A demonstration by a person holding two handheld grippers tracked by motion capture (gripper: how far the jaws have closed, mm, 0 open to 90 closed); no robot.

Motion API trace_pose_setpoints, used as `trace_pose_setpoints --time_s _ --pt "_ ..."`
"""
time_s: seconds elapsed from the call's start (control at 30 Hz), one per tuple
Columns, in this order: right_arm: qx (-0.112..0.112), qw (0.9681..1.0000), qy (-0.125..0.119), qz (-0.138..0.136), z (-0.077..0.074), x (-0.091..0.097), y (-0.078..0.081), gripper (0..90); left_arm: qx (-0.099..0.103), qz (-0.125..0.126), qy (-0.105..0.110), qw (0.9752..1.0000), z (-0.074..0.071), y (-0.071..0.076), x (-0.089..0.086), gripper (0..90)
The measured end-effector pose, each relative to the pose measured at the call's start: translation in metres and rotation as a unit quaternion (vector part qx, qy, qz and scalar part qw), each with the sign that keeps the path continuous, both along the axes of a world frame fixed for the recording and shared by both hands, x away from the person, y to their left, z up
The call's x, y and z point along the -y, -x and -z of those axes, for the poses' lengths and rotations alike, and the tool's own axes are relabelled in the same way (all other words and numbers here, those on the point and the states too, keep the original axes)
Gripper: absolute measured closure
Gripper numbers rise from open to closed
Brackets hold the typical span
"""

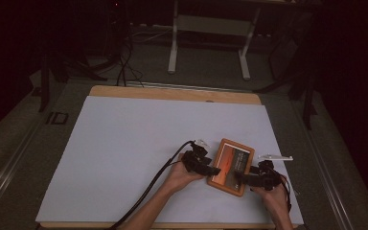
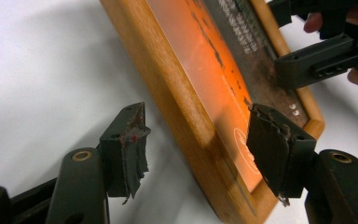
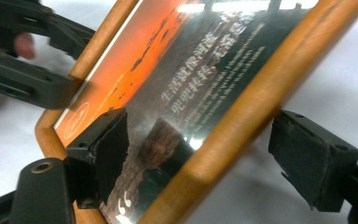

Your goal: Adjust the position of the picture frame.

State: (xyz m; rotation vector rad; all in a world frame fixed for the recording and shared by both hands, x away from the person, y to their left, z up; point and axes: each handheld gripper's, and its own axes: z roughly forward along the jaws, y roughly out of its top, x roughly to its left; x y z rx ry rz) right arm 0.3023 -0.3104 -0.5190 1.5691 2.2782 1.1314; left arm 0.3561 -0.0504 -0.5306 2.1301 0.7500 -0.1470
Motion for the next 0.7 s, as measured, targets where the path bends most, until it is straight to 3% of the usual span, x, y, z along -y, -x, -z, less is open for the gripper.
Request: trace_pose_setpoints --time_s 0.13,0.37,0.53,0.7 --pt "-0.006 1.0 -0.002 -0.004 0.004 -0.003 -0.002 19.7 -0.01 0.007 0.003 0.9999 0.004 -0.002 0.004 38.5" --pt "-0.016 0.9996 -0.024 -0.005 0.006 0.0 -0.003 24.4 -0.045 0.013 0.029 0.9985 0.009 -0.01 0.008 37.4" --pt "-0.016 0.9995 -0.025 -0.009 0.006 0.002 -0.003 26.1 -0.049 0.008 0.014 0.9987 0.006 -0.01 0.01 38.0" --pt "-0.003 0.9991 -0.041 -0.01 -0.003 0.009 0.001 39.0 -0.042 0.001 0.015 0.999 -0.004 -0.006 0.005 45.3"
